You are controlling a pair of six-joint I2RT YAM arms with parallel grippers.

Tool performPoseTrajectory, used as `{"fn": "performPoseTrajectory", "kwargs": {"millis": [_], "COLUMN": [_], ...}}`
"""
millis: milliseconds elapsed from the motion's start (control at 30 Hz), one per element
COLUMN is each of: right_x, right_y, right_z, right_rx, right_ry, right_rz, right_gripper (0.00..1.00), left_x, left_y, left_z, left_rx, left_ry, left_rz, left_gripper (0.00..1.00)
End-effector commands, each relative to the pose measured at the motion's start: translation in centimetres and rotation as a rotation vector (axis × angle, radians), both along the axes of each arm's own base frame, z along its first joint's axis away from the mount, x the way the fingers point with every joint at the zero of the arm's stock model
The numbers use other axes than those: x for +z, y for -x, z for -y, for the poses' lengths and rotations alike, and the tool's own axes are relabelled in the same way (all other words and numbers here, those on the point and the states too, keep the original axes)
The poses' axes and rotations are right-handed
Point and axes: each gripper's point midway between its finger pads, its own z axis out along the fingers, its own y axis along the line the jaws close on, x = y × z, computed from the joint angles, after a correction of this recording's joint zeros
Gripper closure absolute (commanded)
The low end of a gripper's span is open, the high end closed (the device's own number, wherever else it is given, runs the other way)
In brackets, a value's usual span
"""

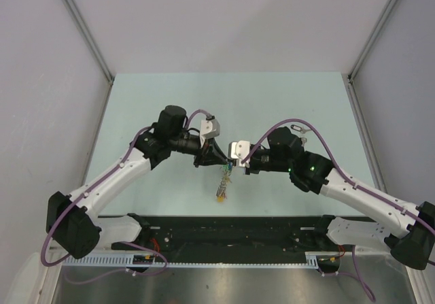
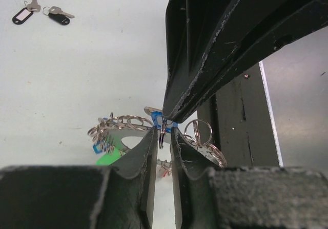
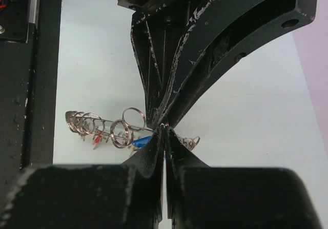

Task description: Put the keys on the keyring

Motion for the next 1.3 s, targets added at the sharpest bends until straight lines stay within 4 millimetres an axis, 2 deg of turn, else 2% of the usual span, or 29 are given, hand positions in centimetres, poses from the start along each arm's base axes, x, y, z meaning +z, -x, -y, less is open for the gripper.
{"fn": "performPoseTrajectory", "kwargs": {"millis": [0,100,133,367,433,500,533,600,667,800,1100,1267], "right_x": [4.4,4.3,4.3,4.3,4.6,4.7,4.5,4.7,4.3,3.8,3.0,2.1], "right_y": [-0.3,-0.3,-0.3,-1.0,-1.2,-1.6,-1.7,-1.6,-1.5,-1.4,-1.3,-1.4], "right_z": [-0.8,-0.8,-0.7,0.6,1.2,1.7,1.9,2.1,2.0,1.4,0.2,0.0], "right_rx": [0.013,0.011,0.008,-0.062,-0.089,-0.120,-0.128,-0.131,-0.128,-0.109,-0.076,-0.074], "right_ry": [-0.091,-0.088,-0.088,-0.067,-0.073,-0.078,-0.083,-0.097,-0.098,-0.113,-0.145,-0.122], "right_rz": [0.082,0.081,0.081,0.087,0.090,0.092,0.086,0.086,0.072,0.047,0.018,0.000], "right_gripper": [1.00,1.00,1.00,1.00,1.00,1.00,1.00,1.00,1.00,1.00,1.00,1.00], "left_x": [1.7,1.6,1.6,2.3,2.6,4.0,3.7,5.3,5.5,7.5,8.5,9.9], "left_y": [1.0,1.0,1.1,0.4,-0.4,-1.1,-1.3,-1.9,-2.3,-2.6,-2.5,-3.0], "left_z": [0.6,0.7,0.7,0.2,0.0,-0.5,-0.7,-1.4,-1.7,-2.1,-2.8,-3.8], "left_rx": [-0.078,-0.080,-0.080,-0.007,0.045,0.107,0.133,0.195,0.247,0.306,0.379,0.454], "left_ry": [0.040,0.038,0.038,0.043,0.061,0.107,0.111,0.166,0.190,0.267,0.354,0.402], "left_rz": [0.027,0.023,0.023,0.066,0.091,0.120,0.115,0.144,0.131,0.172,0.179,0.221], "left_gripper": [0.81,0.89,0.99,1.00,1.00,1.00,1.00,1.00,1.00,1.00,1.00,1.00]}}
